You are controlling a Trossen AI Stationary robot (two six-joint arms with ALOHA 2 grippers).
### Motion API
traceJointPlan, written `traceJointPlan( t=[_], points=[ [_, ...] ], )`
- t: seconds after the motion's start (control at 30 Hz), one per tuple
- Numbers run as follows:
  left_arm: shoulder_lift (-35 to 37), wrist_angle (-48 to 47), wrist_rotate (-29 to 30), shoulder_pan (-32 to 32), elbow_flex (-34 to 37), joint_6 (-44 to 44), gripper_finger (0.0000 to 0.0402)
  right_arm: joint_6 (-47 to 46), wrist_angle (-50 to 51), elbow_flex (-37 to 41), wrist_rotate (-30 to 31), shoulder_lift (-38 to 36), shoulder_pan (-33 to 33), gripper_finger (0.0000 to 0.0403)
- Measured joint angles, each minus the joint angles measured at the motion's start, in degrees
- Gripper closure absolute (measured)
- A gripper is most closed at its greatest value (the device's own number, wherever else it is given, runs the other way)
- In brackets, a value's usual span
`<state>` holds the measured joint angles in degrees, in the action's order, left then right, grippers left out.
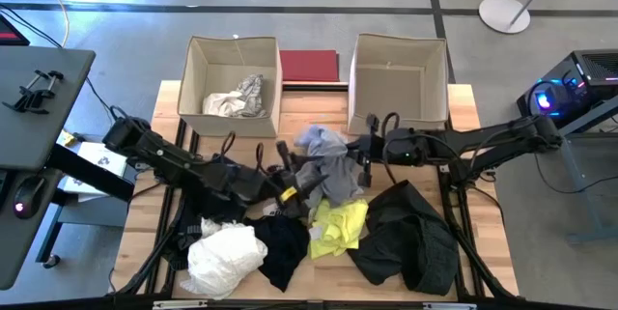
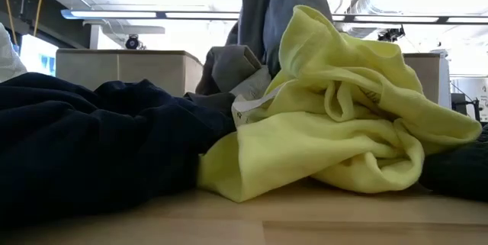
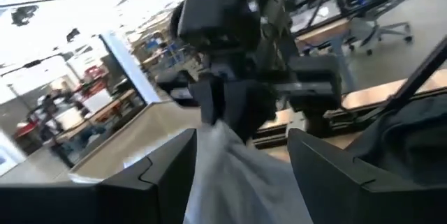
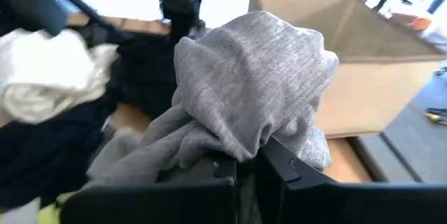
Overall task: Sort clothes
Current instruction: Put the grey pants into the left brown laundry organizer
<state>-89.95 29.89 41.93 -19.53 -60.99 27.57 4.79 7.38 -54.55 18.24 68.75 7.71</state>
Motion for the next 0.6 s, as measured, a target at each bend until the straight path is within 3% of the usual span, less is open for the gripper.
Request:
traceJointPlan(
  t=[0.13,0.23,0.37,0.47,0.6],
  points=[
    [-0.4,-2.6,-0.3,4.1,0.0,-3.6,0.0155,0.7,-5.0,2.0,-0.6,0.0,2.1,0.0399],
    [-1.0,-7.1,-2.8,7.2,0.0,-11.0,0.0133,1.9,-5.9,2.3,0.3,0.0,3.9,0.0399],
    [-2.7,-8.8,-16.8,11.3,-0.2,-21.7,0.0114,3.2,-8.7,2.4,2.8,-0.2,5.9,0.0399],
    [-5.9,-8.4,-26.7,13.4,0.1,-24.3,0.0112,3.2,-9.8,2.2,4.2,-0.3,6.4,0.0399],
    [-8.5,-6.7,-28.0,13.9,-0.1,-25.3,0.0112,3.2,-10.7,2.3,4.7,-0.6,6.7,0.0399]
  ],
)
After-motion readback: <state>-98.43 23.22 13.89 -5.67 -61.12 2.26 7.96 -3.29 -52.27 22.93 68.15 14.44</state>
